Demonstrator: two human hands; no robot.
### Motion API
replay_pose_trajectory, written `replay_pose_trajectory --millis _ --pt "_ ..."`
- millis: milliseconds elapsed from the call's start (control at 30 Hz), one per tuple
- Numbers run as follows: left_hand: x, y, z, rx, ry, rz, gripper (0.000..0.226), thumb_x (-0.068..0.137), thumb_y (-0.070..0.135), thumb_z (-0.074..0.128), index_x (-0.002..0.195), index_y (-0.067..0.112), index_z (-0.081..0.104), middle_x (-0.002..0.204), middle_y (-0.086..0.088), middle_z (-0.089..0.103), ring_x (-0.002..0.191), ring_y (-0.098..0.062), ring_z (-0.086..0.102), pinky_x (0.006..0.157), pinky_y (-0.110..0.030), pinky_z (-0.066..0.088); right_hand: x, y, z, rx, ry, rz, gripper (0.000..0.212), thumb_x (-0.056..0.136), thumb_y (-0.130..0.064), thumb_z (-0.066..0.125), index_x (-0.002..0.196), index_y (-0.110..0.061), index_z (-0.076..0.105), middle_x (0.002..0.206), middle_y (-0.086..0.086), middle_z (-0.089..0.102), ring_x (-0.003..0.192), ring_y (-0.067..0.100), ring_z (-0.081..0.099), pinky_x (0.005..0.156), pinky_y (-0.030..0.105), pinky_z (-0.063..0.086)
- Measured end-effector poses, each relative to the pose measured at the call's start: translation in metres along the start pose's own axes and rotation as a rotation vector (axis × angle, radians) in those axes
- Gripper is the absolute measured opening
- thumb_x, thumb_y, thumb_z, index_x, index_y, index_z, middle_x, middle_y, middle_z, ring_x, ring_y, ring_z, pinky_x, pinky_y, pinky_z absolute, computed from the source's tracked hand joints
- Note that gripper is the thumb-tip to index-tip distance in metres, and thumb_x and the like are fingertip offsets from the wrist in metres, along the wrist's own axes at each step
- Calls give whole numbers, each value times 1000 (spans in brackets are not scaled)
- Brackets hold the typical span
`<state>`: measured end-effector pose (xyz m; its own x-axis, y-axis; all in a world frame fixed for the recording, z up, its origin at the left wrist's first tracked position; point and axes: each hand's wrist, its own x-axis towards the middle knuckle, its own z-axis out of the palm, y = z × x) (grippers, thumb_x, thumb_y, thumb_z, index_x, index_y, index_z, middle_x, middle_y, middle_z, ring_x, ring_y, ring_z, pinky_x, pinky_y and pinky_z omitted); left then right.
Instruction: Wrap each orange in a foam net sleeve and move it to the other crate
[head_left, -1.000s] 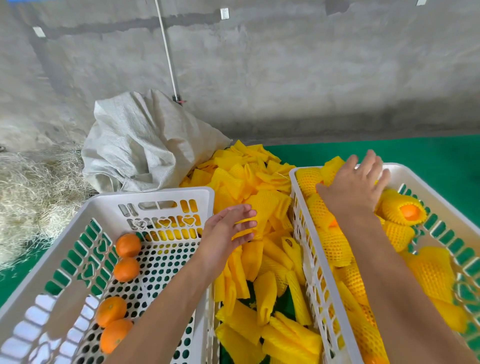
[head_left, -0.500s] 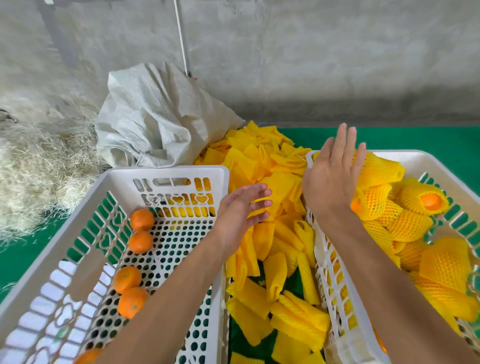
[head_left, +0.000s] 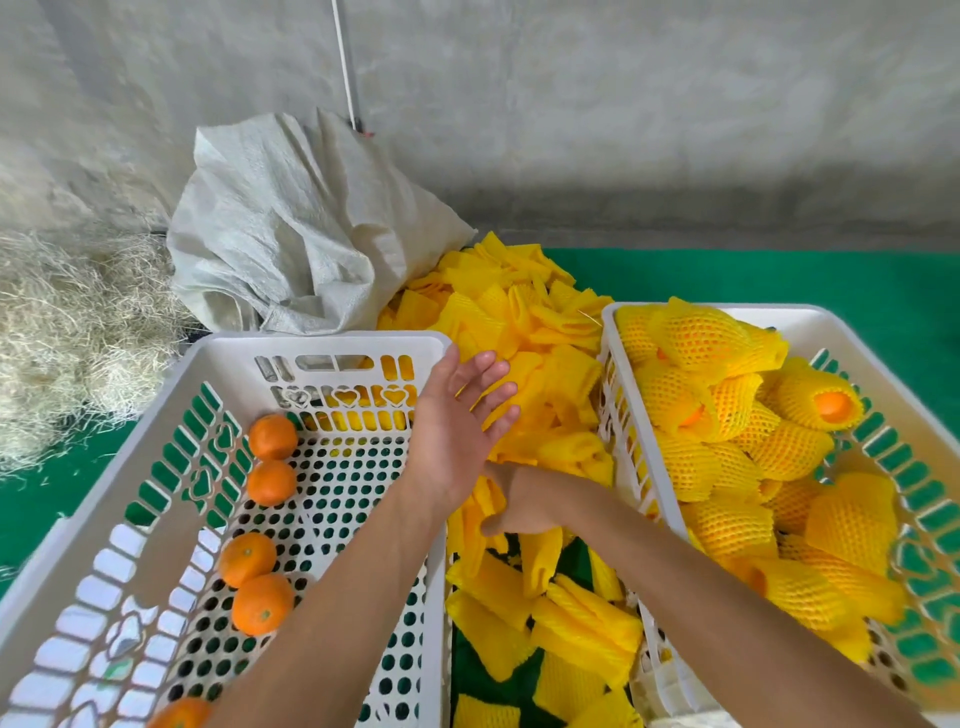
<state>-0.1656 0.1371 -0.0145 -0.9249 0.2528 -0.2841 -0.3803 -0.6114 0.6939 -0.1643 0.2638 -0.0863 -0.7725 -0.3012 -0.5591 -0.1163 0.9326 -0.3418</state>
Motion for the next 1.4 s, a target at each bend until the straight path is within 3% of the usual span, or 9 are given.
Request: replay_pose_trajectory --millis 133,267,467,633,800,867,967,1200,1400 --pt "-1 1 2 -24 3 -6 42 102 52 54 115 16 72 106 -1 75 97 -18 70 89 -37 54 3 1 2 -10 209 -13 49 98 -31 64 141 -16 45 127 13 63 115 33 61 88 36 52" --pt "-5 3 4 -78 -15 28 38 101 45 57 113 12 71 103 -4 72 93 -20 68 86 -38 55 6 8 -4 155 365 -21 17 94 -23 66 105 -15 57 104 10 69 98 30 66 83 41 54" --pt "-21 25 3 271 -114 215 26 107 20 55 112 -3 67 108 -17 70 99 -31 67 95 -50 57 -1 13 -31 511 659 -67 17 93 -23 71 85 -11 63 73 -1 66 69 24 72 69 46 57" --pt "-27 50 -17 652 -57 341 28 109 12 53 112 -13 65 109 -18 69 96 -26 69 93 -50 59 1 21 -37 524 709 -107 32 101 -34 64 77 -12 68 67 0 71 64 7 71 65 41 57" --pt "-34 67 -71 1089 53 337 24 108 20 55 105 1 71 103 -7 73 89 -23 70 89 -49 60 2 22 -30 521 693 -116 14 94 -31 74 88 -19 74 77 -15 68 70 -1 63 59 13 44" --pt "-33 74 -100 1468 23 238 22 107 26 57 108 10 72 109 -3 72 94 -24 68 91 -49 57 4 23 -30 540 666 -124 6 93 -27 75 94 -22 74 83 -18 68 73 -5 62 58 9 41" --pt "-37 73 -146 1939 -39 -189 28 103 37 62 125 23 67 128 0 66 112 -20 63 99 -41 54 6 22 -29 501 650 -136 8 95 -21 73 102 -17 74 97 -10 71 90 5 64 68 19 46" --pt "-52 43 -190 2497 -137 -846 68 87 26 82 146 22 50 133 3 63 124 -29 59 107 -54 42 3 22 -27 426 636 -143 8 95 -17 72 102 -13 73 102 -3 69 96 13 63 68 20 44" --pt "-67 34 -186 2561 -117 -844 57 92 6 74 144 12 51 140 -6 55 123 -35 60 98 -47 52 2 18 -26 416 598 -130 8 95 -15 71 102 -11 73 104 2 71 97 17 65 70 27 46"
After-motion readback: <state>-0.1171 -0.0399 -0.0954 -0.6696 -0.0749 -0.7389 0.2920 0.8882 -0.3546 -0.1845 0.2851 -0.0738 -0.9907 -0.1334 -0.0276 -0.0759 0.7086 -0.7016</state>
